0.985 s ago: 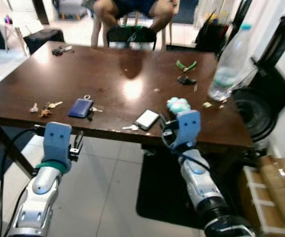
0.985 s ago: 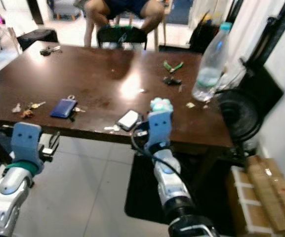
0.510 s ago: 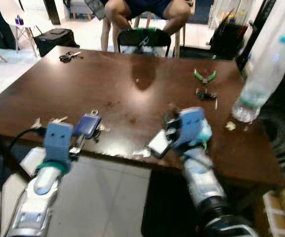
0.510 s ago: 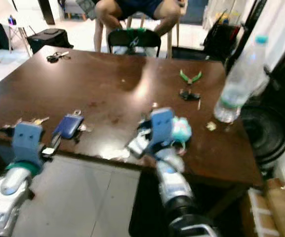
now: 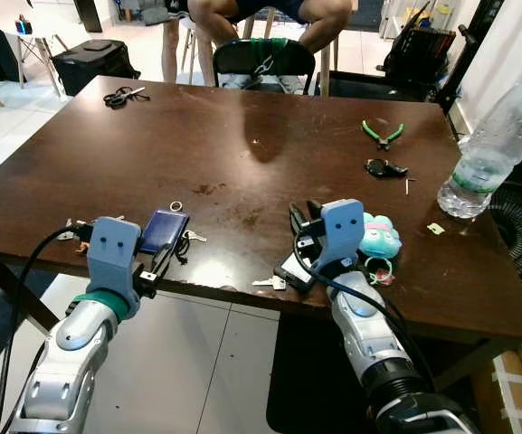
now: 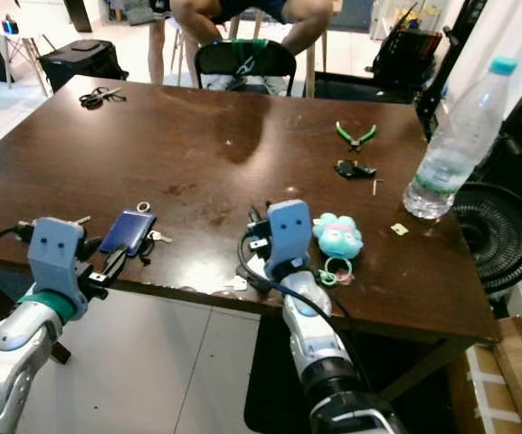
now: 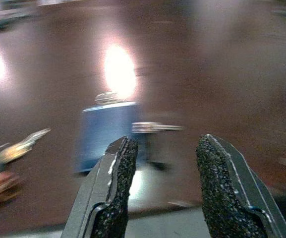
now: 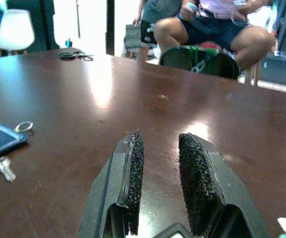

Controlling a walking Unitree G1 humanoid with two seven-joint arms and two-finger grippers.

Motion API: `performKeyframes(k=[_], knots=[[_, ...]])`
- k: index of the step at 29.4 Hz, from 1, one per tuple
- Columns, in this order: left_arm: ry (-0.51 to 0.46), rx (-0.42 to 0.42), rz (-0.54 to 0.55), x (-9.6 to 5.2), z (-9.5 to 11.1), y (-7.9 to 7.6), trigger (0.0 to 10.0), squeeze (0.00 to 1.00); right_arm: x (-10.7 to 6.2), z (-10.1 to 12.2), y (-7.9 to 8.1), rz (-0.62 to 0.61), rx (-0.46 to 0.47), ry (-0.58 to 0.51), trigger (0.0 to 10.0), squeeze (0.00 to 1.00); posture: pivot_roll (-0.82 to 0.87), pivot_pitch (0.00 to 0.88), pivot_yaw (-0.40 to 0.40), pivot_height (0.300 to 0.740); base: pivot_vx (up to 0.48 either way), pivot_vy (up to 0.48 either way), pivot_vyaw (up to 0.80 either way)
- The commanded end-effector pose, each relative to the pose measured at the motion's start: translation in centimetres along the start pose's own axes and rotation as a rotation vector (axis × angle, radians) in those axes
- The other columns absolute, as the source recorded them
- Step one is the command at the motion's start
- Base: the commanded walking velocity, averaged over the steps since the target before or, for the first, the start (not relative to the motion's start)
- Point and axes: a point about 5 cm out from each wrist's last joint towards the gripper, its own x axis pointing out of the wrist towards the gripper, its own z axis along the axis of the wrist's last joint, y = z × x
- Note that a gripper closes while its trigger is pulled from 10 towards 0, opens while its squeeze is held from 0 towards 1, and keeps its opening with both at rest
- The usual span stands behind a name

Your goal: Hang keys on a hook

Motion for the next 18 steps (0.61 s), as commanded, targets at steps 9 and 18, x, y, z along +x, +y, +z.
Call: performKeyframes(k=[9,18], knots=[[0.118,-0.041,-0.046,-0.9,0.2,-1.4,10.0,0.0,-0.4,0.7,0.9,0.184,-0.151,-0.003,10.0,0.0,-0.03,0.0,0.115,0.74,0.0,0.0,0.0],[0.176,-0.007,-0.056,-0.7,-1.0,-2.2,10.0,0.0,-0.1,1.7,3.8,0.487,-0.083,0.021,10.0,0.0,-0.04,0.0,0.106,0.74,0.0,0.0,0.0]])
